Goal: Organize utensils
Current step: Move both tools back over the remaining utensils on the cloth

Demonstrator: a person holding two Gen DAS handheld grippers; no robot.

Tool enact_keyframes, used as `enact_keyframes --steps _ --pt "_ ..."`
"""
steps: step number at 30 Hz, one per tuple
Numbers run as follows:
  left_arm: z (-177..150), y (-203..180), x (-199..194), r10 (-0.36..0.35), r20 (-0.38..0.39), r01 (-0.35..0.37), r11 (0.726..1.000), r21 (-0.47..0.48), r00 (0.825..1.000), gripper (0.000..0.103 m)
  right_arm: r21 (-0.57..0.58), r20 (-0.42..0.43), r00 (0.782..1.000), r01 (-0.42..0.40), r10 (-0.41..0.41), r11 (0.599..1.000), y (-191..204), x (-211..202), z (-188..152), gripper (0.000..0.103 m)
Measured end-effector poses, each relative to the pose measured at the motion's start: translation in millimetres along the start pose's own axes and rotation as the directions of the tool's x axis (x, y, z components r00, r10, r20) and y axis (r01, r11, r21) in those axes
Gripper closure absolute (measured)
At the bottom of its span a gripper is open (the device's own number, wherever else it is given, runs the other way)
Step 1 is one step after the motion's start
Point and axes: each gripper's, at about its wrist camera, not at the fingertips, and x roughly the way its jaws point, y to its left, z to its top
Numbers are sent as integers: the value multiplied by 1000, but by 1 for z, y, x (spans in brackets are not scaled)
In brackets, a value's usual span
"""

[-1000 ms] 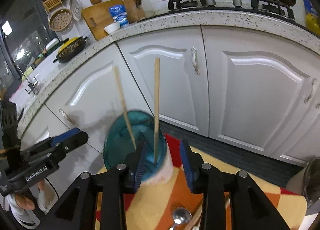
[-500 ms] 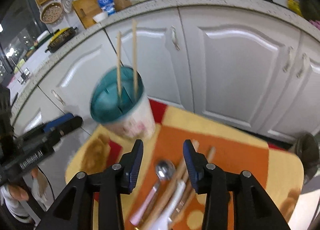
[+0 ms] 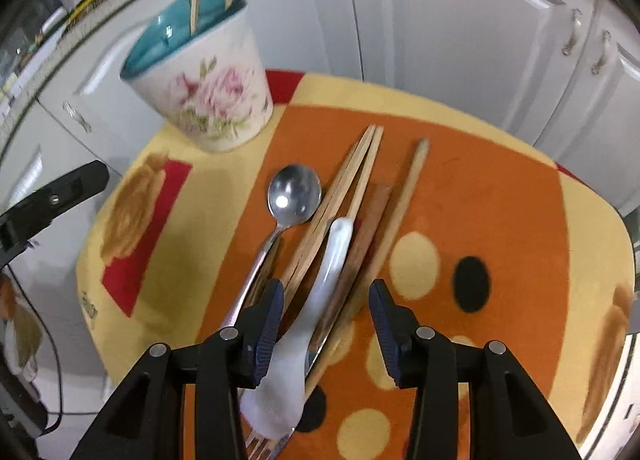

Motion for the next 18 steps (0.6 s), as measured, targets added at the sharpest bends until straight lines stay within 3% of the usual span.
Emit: enact_keyframes --steps 6,10,18 --pt "-6 4 9 5 -31 -6 1000 -5 1000 61 -22 -11 999 39 -39 999 -11 3 -12 52" --pt "-9 0 18 -14 -58 14 1000 12 998 61 11 -25 999 22 -22 1000 -31 -5 -24 52" --pt "-6 -28 58 -111 -120 119 991 62 987 61 122 -20 999 27 -25 992 -69 -29 -41 52"
